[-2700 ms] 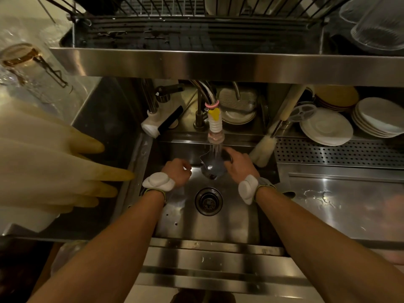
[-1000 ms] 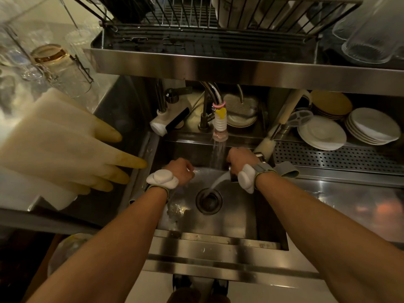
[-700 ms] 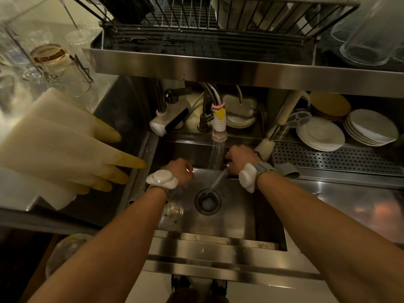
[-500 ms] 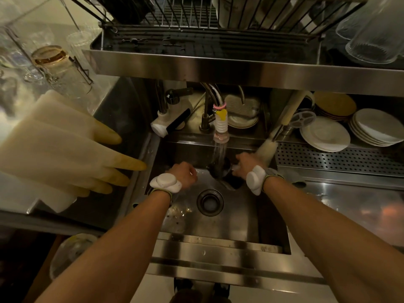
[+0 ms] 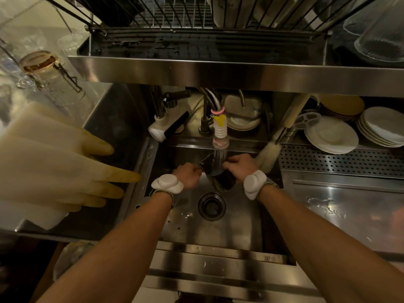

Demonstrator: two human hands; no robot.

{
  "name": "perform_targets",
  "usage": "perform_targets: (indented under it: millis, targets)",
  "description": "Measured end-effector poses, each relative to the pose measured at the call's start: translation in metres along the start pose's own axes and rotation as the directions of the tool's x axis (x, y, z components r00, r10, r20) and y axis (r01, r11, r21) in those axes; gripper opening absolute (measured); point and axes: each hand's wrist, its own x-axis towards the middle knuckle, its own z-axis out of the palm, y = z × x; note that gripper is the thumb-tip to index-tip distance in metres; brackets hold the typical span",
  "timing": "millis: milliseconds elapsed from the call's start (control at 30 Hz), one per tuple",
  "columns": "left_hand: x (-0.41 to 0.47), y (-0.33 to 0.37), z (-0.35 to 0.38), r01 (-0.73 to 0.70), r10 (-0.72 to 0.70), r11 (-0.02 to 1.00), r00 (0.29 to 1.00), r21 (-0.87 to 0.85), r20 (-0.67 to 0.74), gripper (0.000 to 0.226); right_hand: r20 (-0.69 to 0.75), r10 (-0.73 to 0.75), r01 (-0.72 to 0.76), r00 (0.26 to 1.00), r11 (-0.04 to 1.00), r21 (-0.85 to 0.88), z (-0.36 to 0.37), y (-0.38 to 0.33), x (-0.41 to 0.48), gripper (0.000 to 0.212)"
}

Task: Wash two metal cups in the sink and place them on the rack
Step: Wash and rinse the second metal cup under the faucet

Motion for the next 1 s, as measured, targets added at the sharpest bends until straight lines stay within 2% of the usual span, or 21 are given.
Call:
perform_targets:
  millis: [67,200,333,467,633,767,867,1000]
  targets:
    - [0.009,0.004,-0.002,0.017,-0.017,1.0,1.0,0.014,0.009,0.03,-0.019,-0.002,0.003,1.0,1.0,0.025,-0.002,0.006,0.009,0.032]
    - [0.009,-0.003,-0.01,0.055,-0.055,0.996,0.998,0.076,-0.009,0.03,0.06,0.013,-0.015,0.998,0.999,0.037,0.003,0.016,0.011,0.032]
    - [0.008,-0.002,-0.007,0.06,-0.058,0.993,0.998,0.103,-0.023,0.029,-0.019,0.024,-0.024,1.0,1.0,0.0,0.003,0.019,0.014,0.034]
    - [0.007,0.004,-0.006,0.065,-0.061,0.991,0.998,0.12,-0.035,0.031,0.024,-0.014,0.015,1.0,0.999,-0.037,0.006,0.012,0.008,0.037]
    - [0.002,0.005,-0.006,0.056,-0.053,0.994,0.998,0.092,-0.033,0.028,-0.022,-0.027,0.026,0.999,0.999,-0.033,0.0,0.014,0.008,0.038]
    - [-0.001,0.004,-0.007,0.055,-0.052,0.994,0.998,0.091,-0.035,0.028,0.043,-0.08,0.081,0.996,0.996,-0.023,0.007,0.006,-0.001,0.038]
    - [-0.003,0.004,-0.006,0.049,-0.046,0.995,0.998,0.085,-0.041,0.027,0.004,-0.058,0.058,0.998,0.998,-0.009,0.001,0.008,0.0,0.041]
    - [-0.006,0.006,-0.005,0.038,-0.035,0.995,0.999,0.088,-0.042,0.027,0.004,-0.106,0.106,0.994,0.993,-0.042,0.007,-0.001,-0.003,0.041]
